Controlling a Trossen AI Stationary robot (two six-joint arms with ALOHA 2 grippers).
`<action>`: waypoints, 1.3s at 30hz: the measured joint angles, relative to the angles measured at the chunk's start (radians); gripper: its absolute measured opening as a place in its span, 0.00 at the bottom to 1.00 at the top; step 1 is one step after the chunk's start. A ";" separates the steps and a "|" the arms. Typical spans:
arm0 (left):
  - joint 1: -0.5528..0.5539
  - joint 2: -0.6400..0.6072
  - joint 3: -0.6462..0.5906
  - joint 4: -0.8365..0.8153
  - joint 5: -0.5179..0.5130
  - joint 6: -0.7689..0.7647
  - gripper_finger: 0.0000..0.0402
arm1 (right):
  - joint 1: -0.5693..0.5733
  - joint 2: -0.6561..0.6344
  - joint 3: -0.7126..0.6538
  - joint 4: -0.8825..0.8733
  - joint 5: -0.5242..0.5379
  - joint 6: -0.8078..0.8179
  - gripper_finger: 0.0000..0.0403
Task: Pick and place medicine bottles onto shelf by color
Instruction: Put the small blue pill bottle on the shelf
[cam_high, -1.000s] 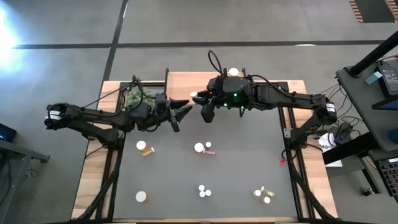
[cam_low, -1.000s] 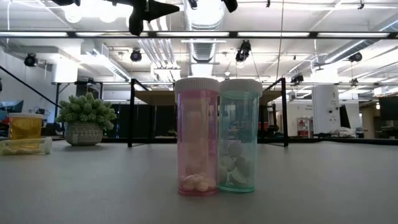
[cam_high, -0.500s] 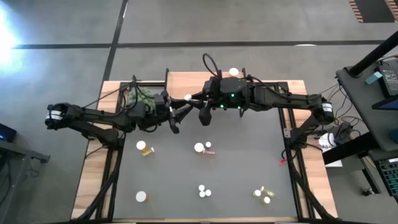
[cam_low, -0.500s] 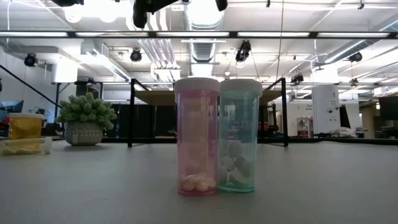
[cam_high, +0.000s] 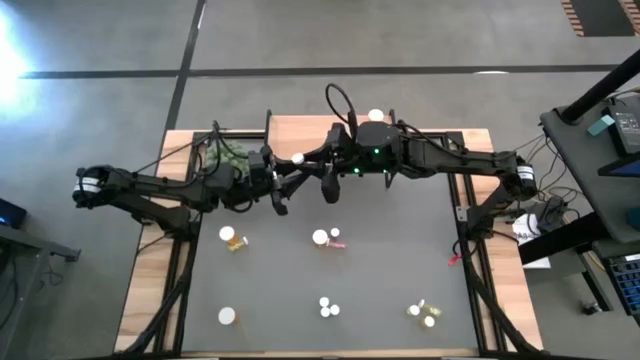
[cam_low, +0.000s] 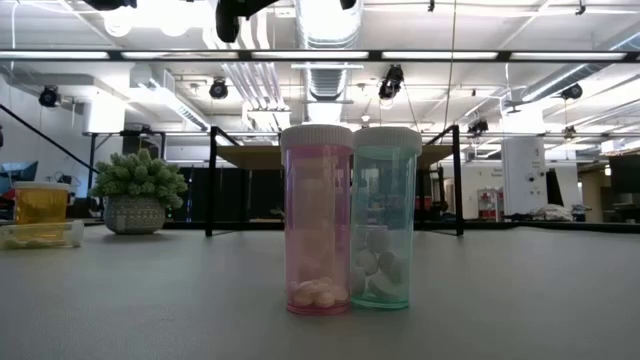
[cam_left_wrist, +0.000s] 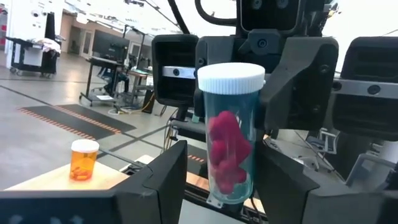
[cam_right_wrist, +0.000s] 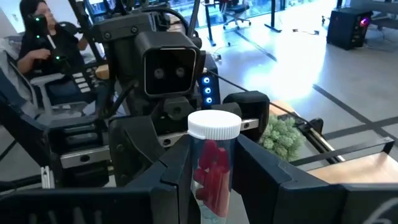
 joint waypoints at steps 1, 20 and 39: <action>0.000 0.000 0.000 -0.001 0.000 0.000 0.38 | 0.000 0.000 0.000 -0.001 0.000 0.000 0.24; 0.000 0.000 -0.002 -0.007 0.020 -0.008 0.20 | 0.000 -0.001 0.000 -0.033 -0.002 0.015 0.24; 0.003 0.009 -0.004 -0.101 0.115 -0.217 0.20 | -0.025 -0.004 0.349 -0.638 -0.005 0.077 0.59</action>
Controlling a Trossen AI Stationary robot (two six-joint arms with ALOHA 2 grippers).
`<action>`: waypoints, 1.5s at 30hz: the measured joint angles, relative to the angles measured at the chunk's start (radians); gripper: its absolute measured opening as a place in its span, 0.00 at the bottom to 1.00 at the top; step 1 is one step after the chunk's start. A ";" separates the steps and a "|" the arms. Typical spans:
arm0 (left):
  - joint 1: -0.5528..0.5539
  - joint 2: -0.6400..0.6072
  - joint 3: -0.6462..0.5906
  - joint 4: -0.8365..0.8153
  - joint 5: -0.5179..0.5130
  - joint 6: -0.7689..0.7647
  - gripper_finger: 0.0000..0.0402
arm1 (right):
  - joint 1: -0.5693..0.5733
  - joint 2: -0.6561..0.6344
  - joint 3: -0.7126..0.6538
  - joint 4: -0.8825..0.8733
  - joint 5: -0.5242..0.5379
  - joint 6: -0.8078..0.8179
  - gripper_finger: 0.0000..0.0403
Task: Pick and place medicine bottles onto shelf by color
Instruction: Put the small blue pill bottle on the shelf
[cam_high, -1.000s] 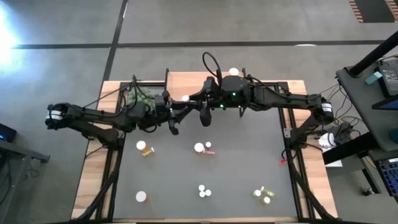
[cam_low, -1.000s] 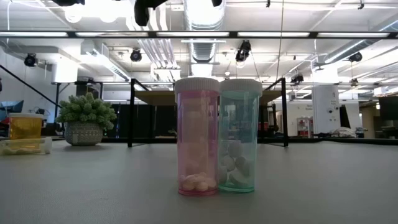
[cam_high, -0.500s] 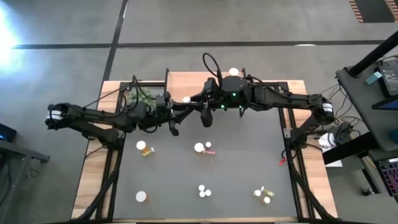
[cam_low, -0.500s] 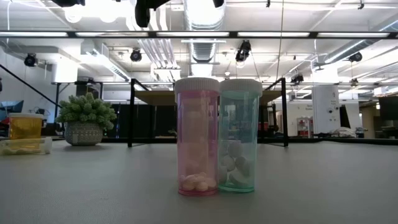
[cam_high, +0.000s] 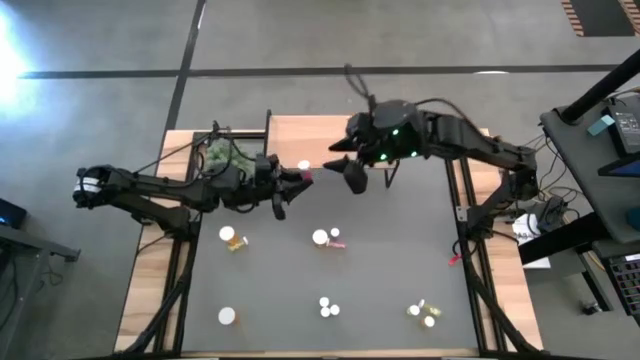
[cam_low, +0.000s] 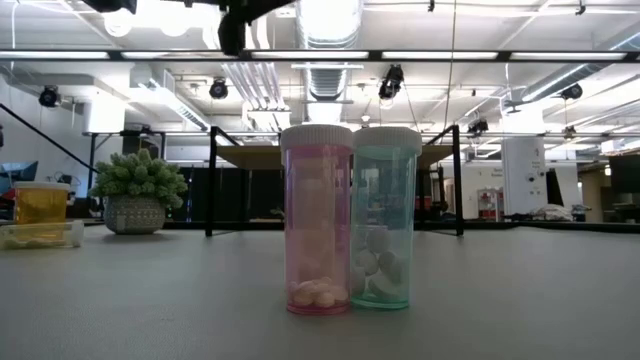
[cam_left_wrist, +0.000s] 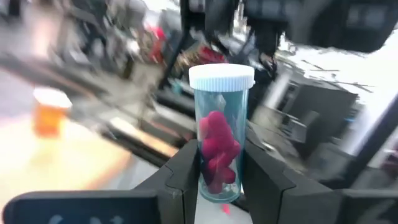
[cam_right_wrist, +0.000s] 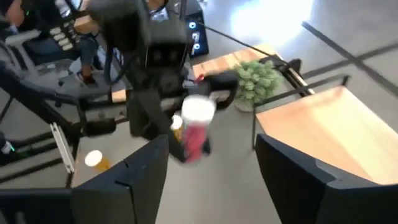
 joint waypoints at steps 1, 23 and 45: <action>0.002 0.007 0.000 -0.015 0.026 -0.047 0.20 | -0.004 0.006 0.025 -0.034 0.000 0.026 0.60; 0.023 0.185 0.052 0.002 0.543 -0.368 0.20 | -0.033 0.197 0.098 -0.289 -0.449 0.106 0.61; 0.064 0.189 0.061 0.005 0.543 -0.340 0.20 | -0.033 0.207 0.088 -0.281 -0.489 0.043 0.51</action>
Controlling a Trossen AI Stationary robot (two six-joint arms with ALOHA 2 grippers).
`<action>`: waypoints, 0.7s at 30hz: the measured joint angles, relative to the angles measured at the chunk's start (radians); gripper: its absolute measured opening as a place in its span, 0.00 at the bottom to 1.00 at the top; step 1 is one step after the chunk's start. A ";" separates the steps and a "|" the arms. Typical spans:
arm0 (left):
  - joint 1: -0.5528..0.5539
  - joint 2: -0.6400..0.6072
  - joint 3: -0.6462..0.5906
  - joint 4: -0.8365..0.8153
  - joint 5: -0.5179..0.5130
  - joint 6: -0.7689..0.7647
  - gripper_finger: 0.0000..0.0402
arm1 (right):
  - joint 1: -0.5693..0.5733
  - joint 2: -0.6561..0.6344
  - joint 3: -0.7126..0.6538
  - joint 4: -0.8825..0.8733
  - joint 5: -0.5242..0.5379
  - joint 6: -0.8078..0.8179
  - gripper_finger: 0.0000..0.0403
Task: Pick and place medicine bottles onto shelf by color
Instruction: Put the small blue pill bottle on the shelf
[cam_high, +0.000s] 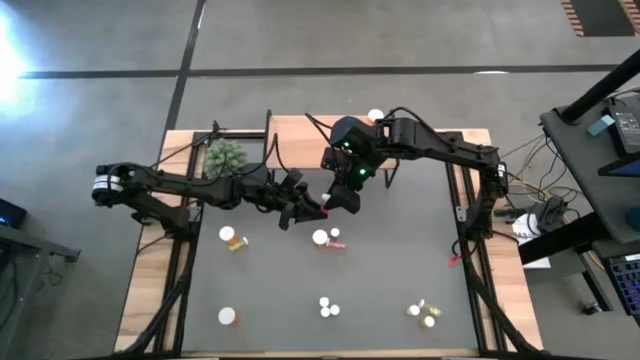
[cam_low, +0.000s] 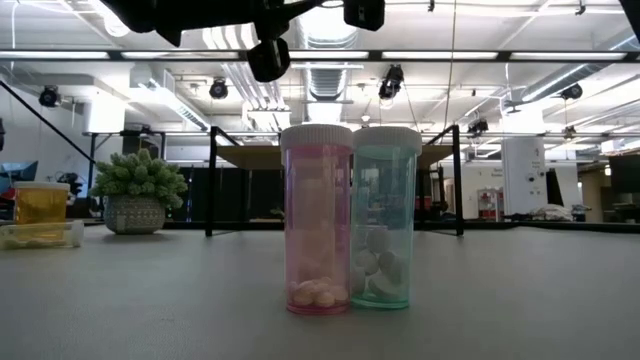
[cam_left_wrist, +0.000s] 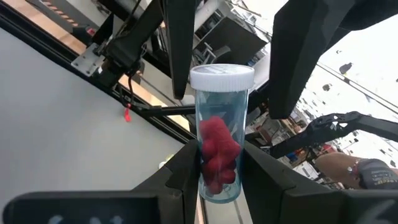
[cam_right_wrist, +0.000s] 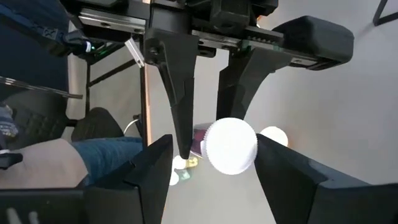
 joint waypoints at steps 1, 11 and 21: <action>0.001 0.000 0.000 0.000 0.000 0.000 0.20 | 0.000 0.000 0.000 0.001 0.000 -0.002 0.50; 0.003 -0.001 0.000 0.002 0.006 0.003 0.20 | -0.001 0.000 0.000 0.003 0.007 -0.016 0.33; 0.004 -0.001 0.000 0.002 -0.007 0.003 0.20 | -0.001 0.000 0.000 0.003 0.007 -0.016 0.27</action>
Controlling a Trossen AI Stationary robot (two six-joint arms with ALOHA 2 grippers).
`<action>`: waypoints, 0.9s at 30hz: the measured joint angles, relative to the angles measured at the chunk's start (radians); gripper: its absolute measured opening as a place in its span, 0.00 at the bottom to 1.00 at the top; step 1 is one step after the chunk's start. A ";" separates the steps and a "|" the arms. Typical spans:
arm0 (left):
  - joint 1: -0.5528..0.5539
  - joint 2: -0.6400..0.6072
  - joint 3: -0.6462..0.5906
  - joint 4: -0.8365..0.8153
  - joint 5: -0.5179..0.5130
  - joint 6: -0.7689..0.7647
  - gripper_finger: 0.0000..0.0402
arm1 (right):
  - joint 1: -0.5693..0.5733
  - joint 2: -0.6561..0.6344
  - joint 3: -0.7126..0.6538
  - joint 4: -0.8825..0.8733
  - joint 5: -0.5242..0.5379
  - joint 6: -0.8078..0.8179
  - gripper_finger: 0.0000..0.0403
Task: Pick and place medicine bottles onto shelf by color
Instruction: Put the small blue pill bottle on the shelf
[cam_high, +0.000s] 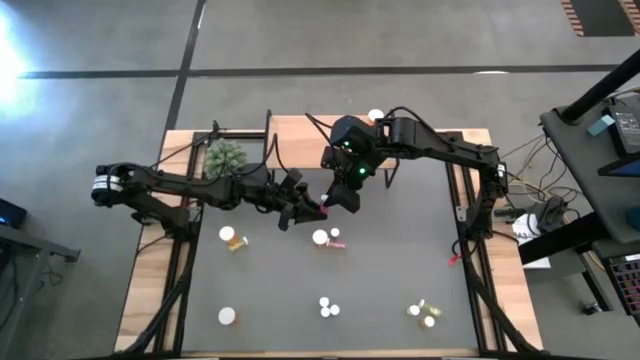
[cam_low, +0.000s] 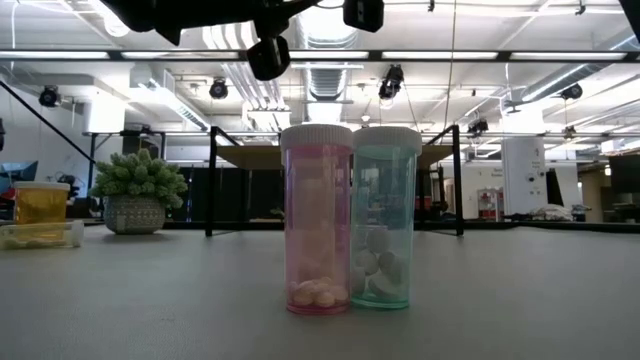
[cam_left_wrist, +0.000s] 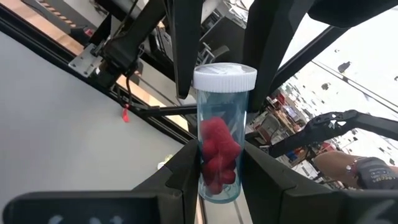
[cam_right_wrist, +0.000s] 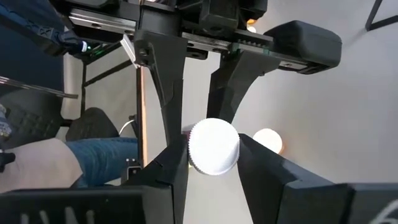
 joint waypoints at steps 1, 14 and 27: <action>0.000 0.000 0.000 0.002 -0.003 0.000 0.20 | 0.000 0.000 0.000 0.000 0.000 0.000 0.27; 0.023 -0.004 0.000 0.029 -0.080 0.057 0.36 | -0.067 -0.001 0.014 -0.044 -0.008 -0.005 0.27; 0.101 -0.005 0.000 0.021 -0.080 0.051 0.41 | -0.108 -0.017 0.055 -0.225 0.259 -0.053 0.27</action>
